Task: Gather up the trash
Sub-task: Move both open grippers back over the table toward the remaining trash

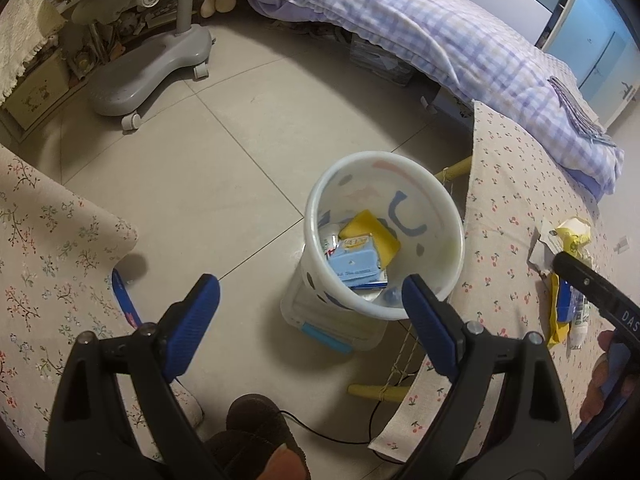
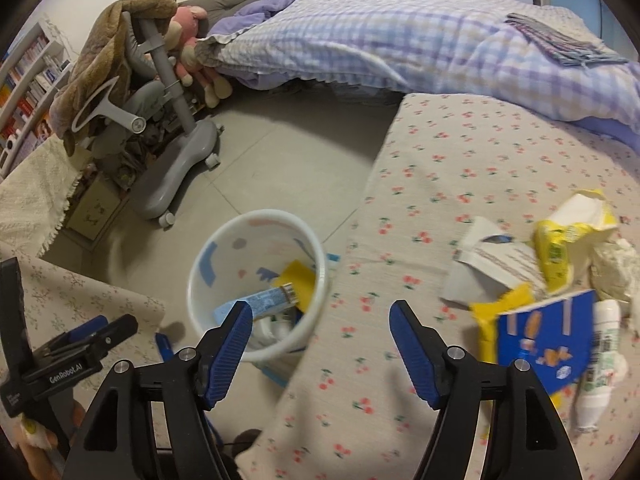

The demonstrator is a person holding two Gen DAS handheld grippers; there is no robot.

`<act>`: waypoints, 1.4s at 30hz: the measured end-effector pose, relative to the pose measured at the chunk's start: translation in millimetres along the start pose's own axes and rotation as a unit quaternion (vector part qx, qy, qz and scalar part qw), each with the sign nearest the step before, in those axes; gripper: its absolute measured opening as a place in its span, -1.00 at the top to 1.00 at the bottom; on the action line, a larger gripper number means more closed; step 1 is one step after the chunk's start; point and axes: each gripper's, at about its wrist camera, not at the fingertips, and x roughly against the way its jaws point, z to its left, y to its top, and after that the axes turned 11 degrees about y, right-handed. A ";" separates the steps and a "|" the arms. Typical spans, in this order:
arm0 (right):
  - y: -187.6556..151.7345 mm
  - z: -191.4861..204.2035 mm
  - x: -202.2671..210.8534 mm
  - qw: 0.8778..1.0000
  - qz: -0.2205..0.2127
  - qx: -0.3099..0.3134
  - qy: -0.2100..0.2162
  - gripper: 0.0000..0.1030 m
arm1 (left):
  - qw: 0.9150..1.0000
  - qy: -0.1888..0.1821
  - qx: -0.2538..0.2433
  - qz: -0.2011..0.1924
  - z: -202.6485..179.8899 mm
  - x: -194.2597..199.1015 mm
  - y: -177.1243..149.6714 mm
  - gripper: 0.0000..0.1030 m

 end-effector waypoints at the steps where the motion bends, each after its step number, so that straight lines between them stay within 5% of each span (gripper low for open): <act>1: -0.9 -2.5 4.6 1.000 -0.002 0.000 -0.003 -0.42 | 1.000 0.000 -0.001 -0.003 -1.9 1.0 -1.1 -0.79; 28: -61.6 -151.2 124.9 0.992 -0.040 -0.079 -0.090 -0.49 | 0.998 0.001 -0.060 -0.004 -57.1 2.1 -29.9 -0.79; 42: -81.5 -224.3 118.2 0.982 -0.001 -0.144 -0.119 -0.49 | 0.993 -0.018 -0.118 -0.001 -117.4 8.9 -36.7 -0.79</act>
